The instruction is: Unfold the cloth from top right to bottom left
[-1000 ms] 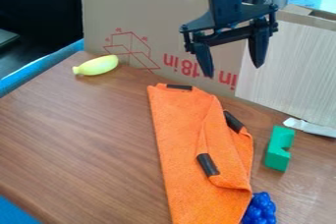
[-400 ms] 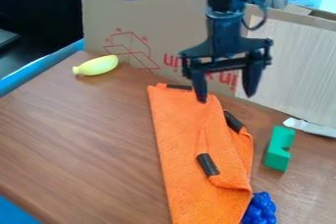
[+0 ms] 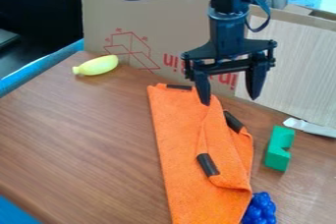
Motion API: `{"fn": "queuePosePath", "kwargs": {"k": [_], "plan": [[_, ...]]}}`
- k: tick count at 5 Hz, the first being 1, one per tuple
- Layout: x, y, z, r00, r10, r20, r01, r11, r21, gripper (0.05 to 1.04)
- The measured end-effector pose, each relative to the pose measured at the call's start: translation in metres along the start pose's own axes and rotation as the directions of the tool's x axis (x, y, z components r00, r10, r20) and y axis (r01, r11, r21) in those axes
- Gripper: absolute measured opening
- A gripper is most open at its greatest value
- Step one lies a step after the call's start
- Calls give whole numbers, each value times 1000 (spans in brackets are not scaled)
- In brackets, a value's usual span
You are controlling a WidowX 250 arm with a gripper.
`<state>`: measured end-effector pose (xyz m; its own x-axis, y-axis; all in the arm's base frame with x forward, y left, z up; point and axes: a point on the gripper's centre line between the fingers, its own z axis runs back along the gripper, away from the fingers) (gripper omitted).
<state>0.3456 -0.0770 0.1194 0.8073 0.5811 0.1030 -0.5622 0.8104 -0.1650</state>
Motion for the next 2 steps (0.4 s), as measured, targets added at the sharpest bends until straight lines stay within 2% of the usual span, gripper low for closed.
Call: {"fn": "queuePosePath", "kwargs": {"k": [1,2], "plan": [[9,4,-22,999,39,11,-39,999,3,999],[2,15,-42,996,66,61,-69,997,36,999]]}}
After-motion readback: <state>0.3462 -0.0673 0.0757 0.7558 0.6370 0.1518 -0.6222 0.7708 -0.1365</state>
